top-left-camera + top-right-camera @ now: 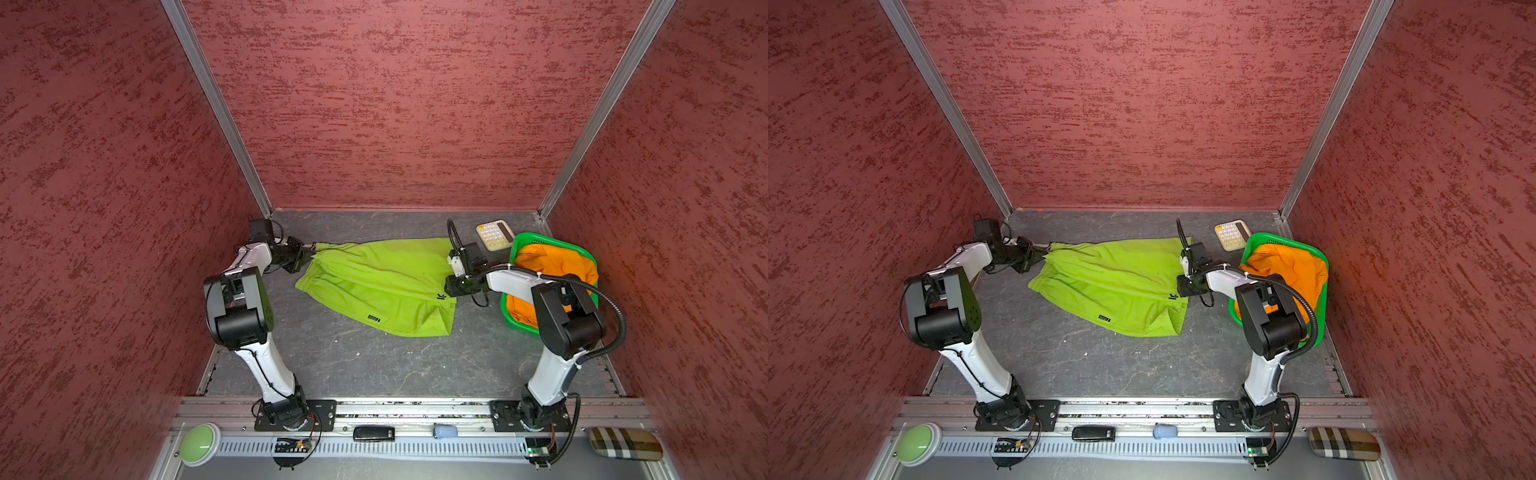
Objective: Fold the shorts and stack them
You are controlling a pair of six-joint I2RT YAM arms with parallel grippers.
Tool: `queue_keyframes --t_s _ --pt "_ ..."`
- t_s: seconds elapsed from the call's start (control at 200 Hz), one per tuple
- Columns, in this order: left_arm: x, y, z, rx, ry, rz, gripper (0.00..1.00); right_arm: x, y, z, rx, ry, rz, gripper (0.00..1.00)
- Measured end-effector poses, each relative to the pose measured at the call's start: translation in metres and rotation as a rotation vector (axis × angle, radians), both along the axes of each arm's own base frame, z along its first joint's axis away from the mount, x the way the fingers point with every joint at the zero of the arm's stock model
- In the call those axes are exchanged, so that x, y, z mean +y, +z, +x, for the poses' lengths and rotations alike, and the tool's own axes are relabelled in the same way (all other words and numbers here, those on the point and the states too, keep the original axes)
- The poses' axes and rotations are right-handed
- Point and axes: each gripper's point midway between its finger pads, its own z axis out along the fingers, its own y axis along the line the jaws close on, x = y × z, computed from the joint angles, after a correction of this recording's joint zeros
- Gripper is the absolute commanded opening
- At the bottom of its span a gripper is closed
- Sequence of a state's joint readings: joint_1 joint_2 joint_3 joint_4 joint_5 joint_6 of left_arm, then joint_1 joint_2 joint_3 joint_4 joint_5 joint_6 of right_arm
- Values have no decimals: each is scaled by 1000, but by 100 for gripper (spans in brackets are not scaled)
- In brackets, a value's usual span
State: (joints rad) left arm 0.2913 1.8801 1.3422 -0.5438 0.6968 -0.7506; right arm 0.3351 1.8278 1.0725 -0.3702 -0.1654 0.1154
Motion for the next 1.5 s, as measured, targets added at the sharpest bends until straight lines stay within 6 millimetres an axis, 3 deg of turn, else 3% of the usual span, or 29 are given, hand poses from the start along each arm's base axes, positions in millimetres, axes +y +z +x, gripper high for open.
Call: queue_keyframes --t_s 0.291,0.671,0.922,1.207,1.408,1.503 --pt "-2 0 0 1 -3 3 0 -2 -2 2 2 -31 -5 23" --pt "-6 -2 0 5 -10 15 0 -12 -3 0 -3 -57 -107 25" --pt "-11 -2 1 6 -20 19 0 -10 -2 -2 -7 -46 -149 11" --pt "-12 -2 1 5 -23 19 0 -12 -2 -3 -17 -53 -184 15" --pt "-14 -2 1 6 -27 18 0 -18 1 -1 -28 -69 -228 0" --pt "-15 -2 1 7 -29 18 0 -19 8 -1 -43 -74 -230 0"
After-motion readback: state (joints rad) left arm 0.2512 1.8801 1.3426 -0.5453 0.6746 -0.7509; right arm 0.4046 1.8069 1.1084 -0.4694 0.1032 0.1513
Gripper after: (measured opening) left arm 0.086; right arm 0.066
